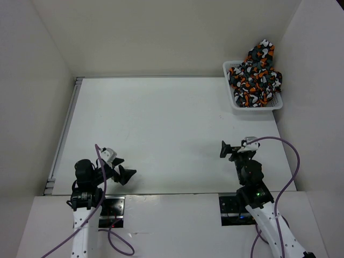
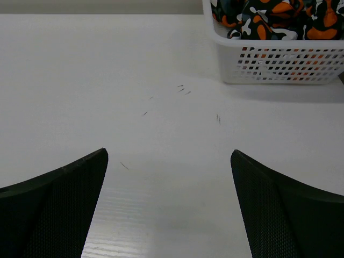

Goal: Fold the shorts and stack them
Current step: Grab the shorts from the pile

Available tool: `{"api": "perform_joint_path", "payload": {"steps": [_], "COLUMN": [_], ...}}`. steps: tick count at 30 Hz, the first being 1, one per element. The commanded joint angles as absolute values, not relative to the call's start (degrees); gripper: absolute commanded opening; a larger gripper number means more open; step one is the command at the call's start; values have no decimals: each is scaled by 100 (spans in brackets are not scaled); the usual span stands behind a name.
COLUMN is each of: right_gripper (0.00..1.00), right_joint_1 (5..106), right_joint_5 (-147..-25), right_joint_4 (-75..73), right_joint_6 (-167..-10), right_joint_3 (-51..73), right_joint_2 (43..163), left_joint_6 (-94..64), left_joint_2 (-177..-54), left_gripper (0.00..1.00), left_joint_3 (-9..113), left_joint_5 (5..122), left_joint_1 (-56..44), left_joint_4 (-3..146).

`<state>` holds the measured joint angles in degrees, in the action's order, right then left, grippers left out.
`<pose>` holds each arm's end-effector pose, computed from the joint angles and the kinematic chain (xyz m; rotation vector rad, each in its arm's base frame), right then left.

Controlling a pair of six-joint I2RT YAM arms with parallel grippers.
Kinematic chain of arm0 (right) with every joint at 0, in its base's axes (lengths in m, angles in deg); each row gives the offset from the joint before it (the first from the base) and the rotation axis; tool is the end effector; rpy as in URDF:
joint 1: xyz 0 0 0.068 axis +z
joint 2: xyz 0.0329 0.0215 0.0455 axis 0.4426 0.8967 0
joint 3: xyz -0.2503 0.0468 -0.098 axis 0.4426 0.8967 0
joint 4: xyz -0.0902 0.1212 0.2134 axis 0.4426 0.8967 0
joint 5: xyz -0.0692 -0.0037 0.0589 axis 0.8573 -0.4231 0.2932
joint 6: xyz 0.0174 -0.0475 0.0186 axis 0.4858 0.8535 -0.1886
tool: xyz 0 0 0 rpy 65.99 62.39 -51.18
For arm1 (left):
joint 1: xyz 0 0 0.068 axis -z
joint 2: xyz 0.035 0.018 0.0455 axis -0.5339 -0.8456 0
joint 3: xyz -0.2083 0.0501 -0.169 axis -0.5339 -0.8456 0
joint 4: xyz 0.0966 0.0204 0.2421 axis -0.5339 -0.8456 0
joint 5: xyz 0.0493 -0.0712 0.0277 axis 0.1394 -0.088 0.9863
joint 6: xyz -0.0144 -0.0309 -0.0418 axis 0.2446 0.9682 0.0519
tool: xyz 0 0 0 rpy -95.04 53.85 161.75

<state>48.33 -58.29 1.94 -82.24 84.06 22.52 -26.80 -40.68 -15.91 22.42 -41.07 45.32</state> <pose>0.1032 0.0283 0.1822 -0.0255 1.5947 0.0221 0.0911 -0.0132 0.1573 0.4209 1.8165 -0.7210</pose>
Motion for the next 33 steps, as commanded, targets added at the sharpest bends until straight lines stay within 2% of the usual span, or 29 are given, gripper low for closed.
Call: {"api": "perform_joint_path", "payload": {"steps": [1, 6, 7, 9, 10, 12, 13, 14, 15, 16, 17, 19, 22, 23, 24, 25, 26, 27, 29, 30, 33], "right_gripper": [99, 99, 99, 99, 100, 100, 99, 100, 100, 100, 100, 100, 100, 100, 100, 100, 100, 100, 100, 100, 100], "right_joint_1": [4807, 4807, 4807, 4807, 4807, 4807, 4807, 4807, 4807, 4807, 4807, 4807, 4807, 4807, 4859, 4859, 4859, 4929, 4930, 4834, 4536], "right_joint_5": [-5727, -5997, -7261, -8394, -9886, -10533, -10639, -10849, -10851, -10729, -10484, -10228, -9754, -9456, -9245, -8981, -8648, -7740, -6891, -6591, -5843], "right_joint_4": [-168, -168, -281, -544, -285, 166, -25, -471, -980, -1925, -2265, -2270, -1455, -1234, -1022, -777, -774, -774, -496, -363, 129], "right_joint_6": [-8307, -8194, -6896, -5102, -3480, -86, 781, 416, -49, -828, -1062, -1353, -1407, -1407, -1503, -1730, -2655, -3238, -4476, -4753, -5930], "right_joint_3": [8659, 8659, 8589, 8501, 8370, 8699, 8703, 8650, 8650, 8650, 8598, 8090, 6782, 5977, 5534, 5077, 4133, 3671, 2453, 2193, 1620], "right_joint_2": [2223, 2223, 2223, 2223, 2223, 2223, 2223, 2223, 2223, 2223, 2371, 2617, 3959, 4972, 5496, 6023, 6559, 7565, 8529, 9273, 10251], "left_joint_6": [-2703, -2703, -2703, -2703, -2703, -2703, -2703, -2703, -2703, -2703, -2703, -2703, -2703, -2703, -2703, -2703, -2703, -2703, -2703, -2703, -2703], "left_joint_2": [-3997, -3997, -3997, -3997, -3997, -3997, -3997, -4049, -4189, -4294, -4435, -5145, -6848, -7871, -8403, -8905, -9406, -10255, -11294, -11527, -11872], "left_gripper": [100, 100, 100, 100, 100, 100, 100, 100, 100, 100, 100, 100, 100, 100, 100, 100, 100, 100, 100, 100, 100], "left_joint_3": [-1453, -1453, -1453, -1453, -1505, -1568, -1568, -1628, -1551, -1472, -1349, -893, 353, 845, 1398, 2447, 2902, 3272, 3905, 4369, 4549], "left_joint_5": [2017, 1650, 1543, 1454, 1454, 1768, 1927, 2147, 2505, 2674, 2815, 3166, 3291, 3291, 3344, 3344, 3344, 3562, 4002, 4003, 4214], "left_joint_1": [-4106, -4106, -4106, -4106, -4106, -4106, -4106, -4106, -4036, -3966, -3965, -3825, -3693, -3640, -3588, -3509, -3508, -3438, -3438, -3438, -3385], "left_joint_4": [4527, 4571, 4571, 4702, 5347, 6158, 6658, 7646, 7917, 8059, 8060, 8052, 7396, 7079, 6658, 5775, 5445, 5267, 4977, 4827, 5071]}}
